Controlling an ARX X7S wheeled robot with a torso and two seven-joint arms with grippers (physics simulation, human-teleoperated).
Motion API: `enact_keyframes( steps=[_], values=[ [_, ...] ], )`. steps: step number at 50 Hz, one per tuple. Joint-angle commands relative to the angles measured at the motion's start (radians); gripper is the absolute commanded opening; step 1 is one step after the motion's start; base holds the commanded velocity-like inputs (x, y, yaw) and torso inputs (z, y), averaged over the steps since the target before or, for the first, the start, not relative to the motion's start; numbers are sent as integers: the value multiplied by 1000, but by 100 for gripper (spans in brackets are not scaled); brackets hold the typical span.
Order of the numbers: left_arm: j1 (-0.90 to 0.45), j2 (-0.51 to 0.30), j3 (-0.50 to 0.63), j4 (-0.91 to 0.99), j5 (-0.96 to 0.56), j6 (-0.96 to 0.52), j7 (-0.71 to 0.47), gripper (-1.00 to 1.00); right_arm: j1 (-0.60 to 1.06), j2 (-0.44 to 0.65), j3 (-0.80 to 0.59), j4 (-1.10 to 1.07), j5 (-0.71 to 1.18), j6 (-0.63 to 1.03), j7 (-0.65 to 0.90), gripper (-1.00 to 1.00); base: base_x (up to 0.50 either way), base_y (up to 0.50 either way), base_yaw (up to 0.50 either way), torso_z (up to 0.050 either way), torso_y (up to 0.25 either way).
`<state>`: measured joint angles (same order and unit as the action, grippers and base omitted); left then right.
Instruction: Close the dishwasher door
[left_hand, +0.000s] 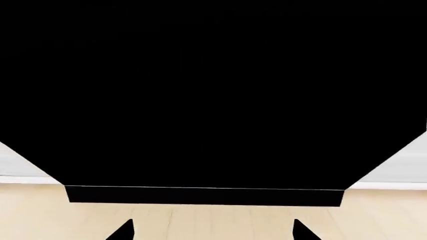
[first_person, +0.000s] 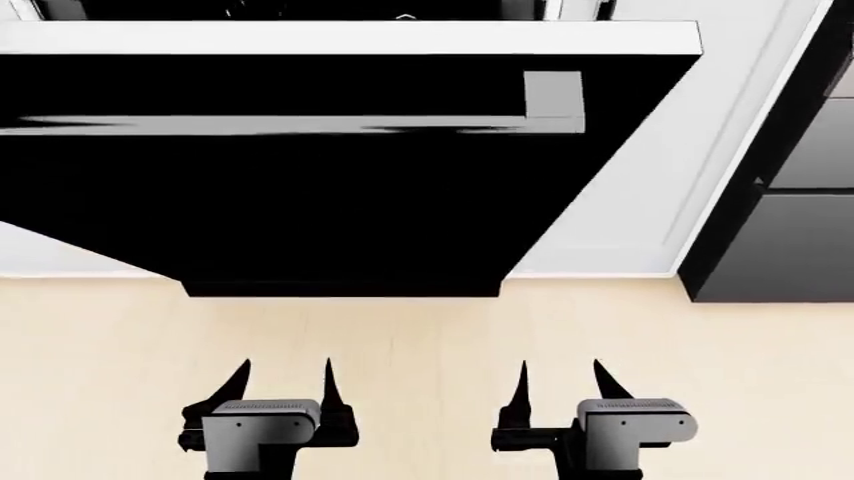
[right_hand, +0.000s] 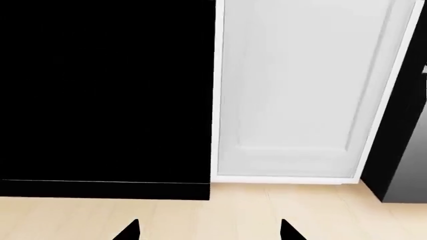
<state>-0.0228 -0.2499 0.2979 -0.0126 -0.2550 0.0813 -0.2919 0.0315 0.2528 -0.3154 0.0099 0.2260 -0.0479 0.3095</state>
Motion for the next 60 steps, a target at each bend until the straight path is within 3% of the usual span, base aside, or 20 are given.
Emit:
enact_keyframes(
  steps=[1,25,44,60],
  values=[
    [-1,-3,4,-1,-4,0,-2,100,-1,3,-2,-1,5,-5,4,100,66,500,0,0,0],
    [-6,-10,14,-3,-8,-9,-12,100,-1,7,-4,3,19,-14,11,100,67,500,0,0,0],
    [-18,-13,26,-13,-3,-28,-25,100,-2,17,-21,-1,5,-35,11,100,2,0,0,0,0],
    [-20,-18,30,-9,-11,-31,-29,100,-1,28,-39,-9,9,-42,-8,100,472,-7,0,0,0]
  ],
)
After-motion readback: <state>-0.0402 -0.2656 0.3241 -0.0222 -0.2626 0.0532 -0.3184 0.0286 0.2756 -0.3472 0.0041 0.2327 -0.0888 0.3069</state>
